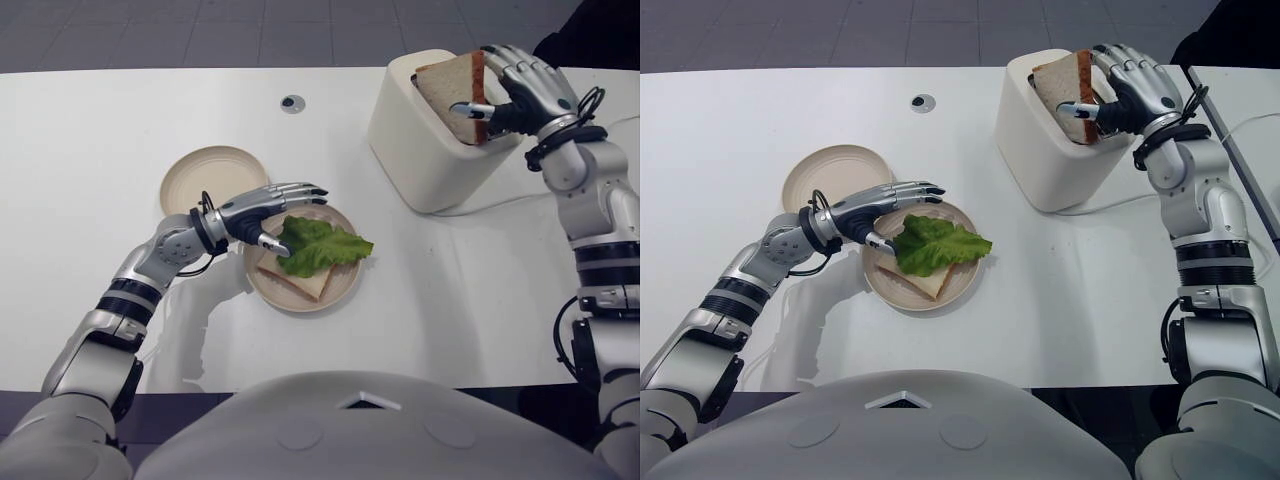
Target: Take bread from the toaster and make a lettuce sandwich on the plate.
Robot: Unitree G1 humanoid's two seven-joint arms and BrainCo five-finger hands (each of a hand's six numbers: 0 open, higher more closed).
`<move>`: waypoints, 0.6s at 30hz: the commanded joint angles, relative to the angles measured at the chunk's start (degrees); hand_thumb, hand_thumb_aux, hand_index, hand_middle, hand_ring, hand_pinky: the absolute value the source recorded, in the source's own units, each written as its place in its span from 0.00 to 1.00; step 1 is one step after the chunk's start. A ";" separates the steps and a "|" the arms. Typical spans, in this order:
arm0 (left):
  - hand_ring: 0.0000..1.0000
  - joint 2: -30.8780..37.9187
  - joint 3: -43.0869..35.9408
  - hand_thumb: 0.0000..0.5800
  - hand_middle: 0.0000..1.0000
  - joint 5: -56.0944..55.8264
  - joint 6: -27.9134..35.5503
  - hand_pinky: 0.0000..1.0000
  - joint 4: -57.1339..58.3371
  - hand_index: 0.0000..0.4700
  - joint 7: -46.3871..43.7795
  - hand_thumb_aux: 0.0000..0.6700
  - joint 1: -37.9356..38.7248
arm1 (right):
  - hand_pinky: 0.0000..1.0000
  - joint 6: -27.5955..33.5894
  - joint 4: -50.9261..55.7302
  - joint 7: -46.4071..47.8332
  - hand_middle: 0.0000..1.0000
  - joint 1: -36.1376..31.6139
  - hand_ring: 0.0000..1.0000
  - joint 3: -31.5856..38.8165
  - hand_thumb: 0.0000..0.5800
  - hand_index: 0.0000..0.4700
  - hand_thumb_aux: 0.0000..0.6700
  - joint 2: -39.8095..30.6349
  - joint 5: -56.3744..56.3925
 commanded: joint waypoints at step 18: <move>0.00 -0.79 2.68 0.00 0.00 -4.05 -3.11 0.00 -1.31 0.00 1.54 0.00 0.06 | 1.00 -10.72 -12.01 -6.19 1.00 -2.80 1.00 -6.55 1.00 1.00 1.00 3.92 20.01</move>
